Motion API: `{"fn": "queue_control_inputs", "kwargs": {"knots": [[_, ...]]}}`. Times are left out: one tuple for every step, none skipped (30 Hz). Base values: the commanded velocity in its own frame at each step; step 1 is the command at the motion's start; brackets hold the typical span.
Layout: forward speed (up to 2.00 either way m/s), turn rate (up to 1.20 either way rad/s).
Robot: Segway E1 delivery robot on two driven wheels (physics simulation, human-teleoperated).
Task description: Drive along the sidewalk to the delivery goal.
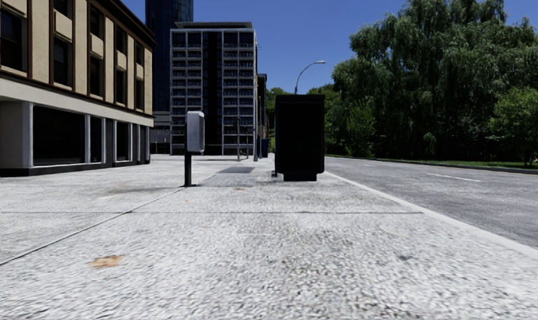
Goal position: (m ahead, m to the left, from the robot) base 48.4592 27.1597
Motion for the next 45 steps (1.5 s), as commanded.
{"fn": "queue_control_inputs", "kwargs": {"knots": [[2.0, 0.0], [2.0, 0.0], [2.0, 0.0], [2.0, 0.0], [2.0, 0.0], [2.0, 0.0], [2.0, 0.0], [2.0, 0.0], [2.0, 0.0], [2.0, 0.0], [2.0, 0.0], [2.0, 0.0], [2.0, 0.0], [2.0, 0.0], [2.0, 0.0], [2.0, 0.0], [2.0, 0.0], [2.0, 0.0], [2.0, 0.0], [2.0, 0.0], [2.0, 0.0], [2.0, 0.0], [2.0, 0.0], [2.0, 0.0], [2.0, 0.0], [2.0, 0.0], [2.0, 0.0], [2.0, 0.0], [2.0, 0.0], [2.0, 0.0], [2.0, 0.0], [2.0, 0.0], [2.0, 0.0], [2.0, 0.0], [2.0, 0.0], [2.0, 0.0], [2.0, 0.05], [2.0, 0.11], [2.0, 0.17], [2.0, 0.22], [2.0, 0.23], [2.0, 0.23], [2.0, 0.25], [2.0, 0.25], [2.0, 0.26]]}}
